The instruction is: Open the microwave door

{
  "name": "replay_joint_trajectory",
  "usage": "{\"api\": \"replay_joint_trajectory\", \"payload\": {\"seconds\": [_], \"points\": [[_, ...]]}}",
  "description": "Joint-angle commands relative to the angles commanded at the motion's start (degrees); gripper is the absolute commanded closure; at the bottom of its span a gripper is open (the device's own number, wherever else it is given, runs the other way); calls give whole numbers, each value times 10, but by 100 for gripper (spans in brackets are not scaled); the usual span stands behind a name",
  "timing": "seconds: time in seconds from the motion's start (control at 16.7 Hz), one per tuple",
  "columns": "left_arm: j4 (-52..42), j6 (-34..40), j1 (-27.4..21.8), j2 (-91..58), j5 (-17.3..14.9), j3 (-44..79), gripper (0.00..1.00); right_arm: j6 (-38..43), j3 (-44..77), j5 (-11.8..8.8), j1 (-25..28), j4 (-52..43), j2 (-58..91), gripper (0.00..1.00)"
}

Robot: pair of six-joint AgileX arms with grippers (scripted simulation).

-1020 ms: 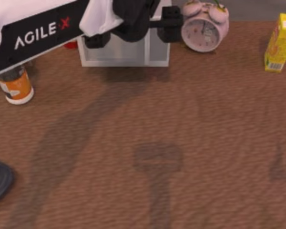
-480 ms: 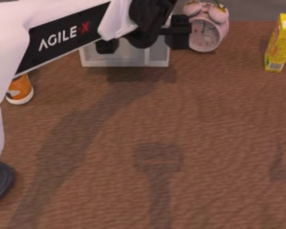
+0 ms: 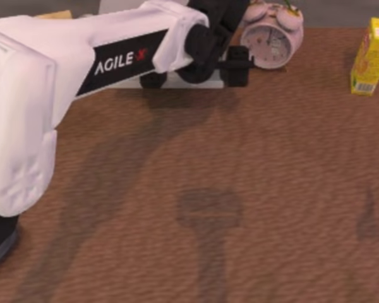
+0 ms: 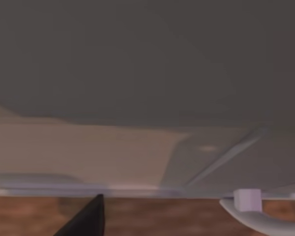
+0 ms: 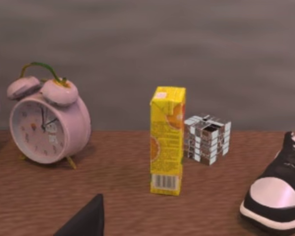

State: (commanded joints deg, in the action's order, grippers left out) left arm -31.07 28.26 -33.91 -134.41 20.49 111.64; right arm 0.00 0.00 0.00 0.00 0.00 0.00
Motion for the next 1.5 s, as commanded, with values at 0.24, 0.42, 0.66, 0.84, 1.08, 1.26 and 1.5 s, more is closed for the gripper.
{"api": "replay_joint_trajectory", "payload": {"seconds": [0.24,0.42,0.66,0.84,1.08,1.26,1.5], "points": [[0,0,0,0,0,0,8,0,0,0,0,0,0,0],[0,0,0,0,0,0,30,0,0,0,0,0,0,0],[0,0,0,0,0,0,60,0,0,0,0,0,0,0],[0,0,0,0,0,0,83,0,0,0,0,0,0,0],[0,0,0,0,0,0,100,0,0,0,0,0,0,0],[0,0,0,0,0,0,100,0,0,0,0,0,0,0],[-5,1,-21,16,-7,-32,100,0,0,0,0,0,0,0]]}}
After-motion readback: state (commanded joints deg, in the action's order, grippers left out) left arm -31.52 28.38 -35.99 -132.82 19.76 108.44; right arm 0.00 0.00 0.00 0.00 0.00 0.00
